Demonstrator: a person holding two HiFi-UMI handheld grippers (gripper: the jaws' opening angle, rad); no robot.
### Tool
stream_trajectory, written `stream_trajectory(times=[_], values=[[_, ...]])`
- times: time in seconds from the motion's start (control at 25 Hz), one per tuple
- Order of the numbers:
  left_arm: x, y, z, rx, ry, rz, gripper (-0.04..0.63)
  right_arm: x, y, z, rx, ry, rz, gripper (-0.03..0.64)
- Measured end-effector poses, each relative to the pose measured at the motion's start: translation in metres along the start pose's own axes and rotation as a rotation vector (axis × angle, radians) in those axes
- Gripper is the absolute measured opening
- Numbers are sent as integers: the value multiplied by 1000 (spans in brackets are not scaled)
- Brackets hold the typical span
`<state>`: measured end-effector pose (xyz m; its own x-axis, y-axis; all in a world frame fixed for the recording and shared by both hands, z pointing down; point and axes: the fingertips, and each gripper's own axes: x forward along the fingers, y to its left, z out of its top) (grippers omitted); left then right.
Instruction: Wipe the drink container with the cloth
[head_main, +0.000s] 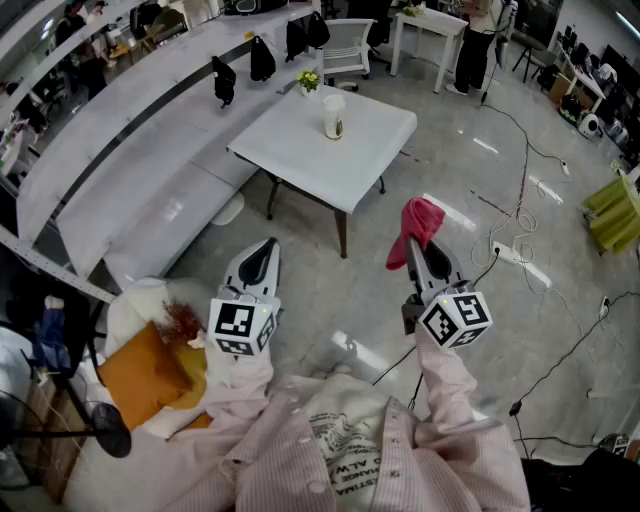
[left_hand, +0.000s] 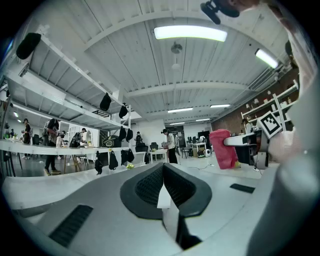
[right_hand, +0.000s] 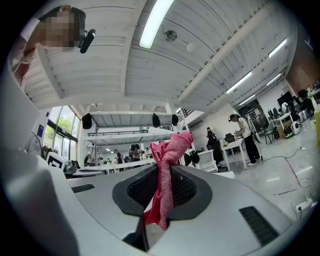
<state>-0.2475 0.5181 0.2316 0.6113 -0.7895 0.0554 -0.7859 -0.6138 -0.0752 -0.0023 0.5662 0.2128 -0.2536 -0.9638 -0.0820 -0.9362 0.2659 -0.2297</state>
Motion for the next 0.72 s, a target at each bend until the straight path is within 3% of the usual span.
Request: stream_trajectory(times=[0.72], values=[[29, -22, 2, 3, -2, -42, 3, 1, -30, 8, 11, -21, 0, 44]])
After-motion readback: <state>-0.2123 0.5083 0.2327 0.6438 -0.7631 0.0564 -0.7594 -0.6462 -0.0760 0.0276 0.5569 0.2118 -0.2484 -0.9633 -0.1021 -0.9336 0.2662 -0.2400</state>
